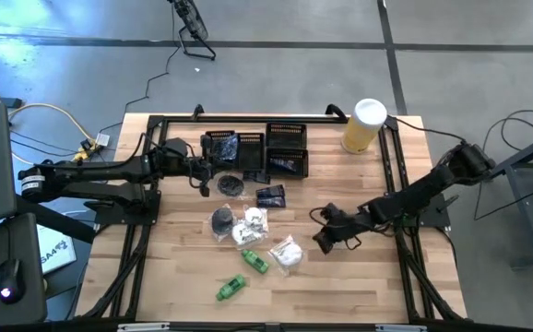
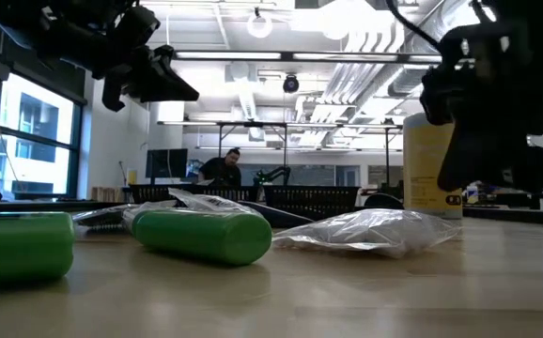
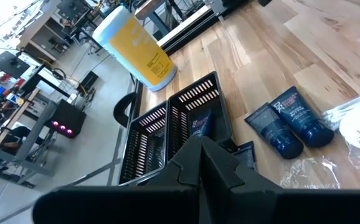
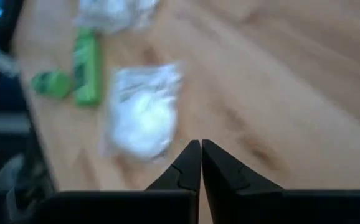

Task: Pick & Place Travel size toiletries
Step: Put the bottom white cotton buds into the top black bin

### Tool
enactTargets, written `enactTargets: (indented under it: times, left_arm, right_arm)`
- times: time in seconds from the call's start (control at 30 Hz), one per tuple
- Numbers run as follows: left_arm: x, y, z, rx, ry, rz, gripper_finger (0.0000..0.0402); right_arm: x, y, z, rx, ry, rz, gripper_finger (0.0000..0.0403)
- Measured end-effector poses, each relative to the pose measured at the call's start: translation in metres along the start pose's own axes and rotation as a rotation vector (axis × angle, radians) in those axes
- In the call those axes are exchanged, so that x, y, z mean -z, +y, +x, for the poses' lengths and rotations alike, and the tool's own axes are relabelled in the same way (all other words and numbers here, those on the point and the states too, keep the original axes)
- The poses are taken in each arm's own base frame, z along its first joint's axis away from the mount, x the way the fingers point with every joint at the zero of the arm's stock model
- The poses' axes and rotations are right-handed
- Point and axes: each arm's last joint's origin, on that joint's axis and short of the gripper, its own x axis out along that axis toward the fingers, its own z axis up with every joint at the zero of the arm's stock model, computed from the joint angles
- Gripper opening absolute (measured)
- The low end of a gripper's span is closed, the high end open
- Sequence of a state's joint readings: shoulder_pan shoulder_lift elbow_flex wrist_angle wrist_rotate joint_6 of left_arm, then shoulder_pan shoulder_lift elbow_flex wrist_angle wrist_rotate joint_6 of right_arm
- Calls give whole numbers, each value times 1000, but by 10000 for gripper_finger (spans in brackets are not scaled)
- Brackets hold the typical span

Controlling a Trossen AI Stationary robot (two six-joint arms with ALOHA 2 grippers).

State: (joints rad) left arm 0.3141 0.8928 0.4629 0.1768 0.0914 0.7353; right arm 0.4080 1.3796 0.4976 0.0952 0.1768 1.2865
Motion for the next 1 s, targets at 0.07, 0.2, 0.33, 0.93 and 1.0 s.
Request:
enactTargets:
  times: [0.07, 0.2, 0.33, 0.93, 1.0]
  left_arm:
    - [0, 0, 0, 0, 0, 0, 0]
    - [0, 0, 0, 0, 0, 0, 0]
    - [0, 0, 0, 0, 0, 0, 0]
    - [0, 0, 0, 0, 0, 0, 0]
    - [0, 0, 0, 0, 0, 0, 0]
  right_arm:
    - [-3, 1, 1, -3, -27, 59, 10]
    - [-5, 0, 2, 0, -42, 89, 25]
    - [-5, 0, 2, -1, -39, 90, 75]
    - [-19, -5, 33, -75, -31, 130, 241]
    - [-19, -7, 40, -94, -16, 136, 234]
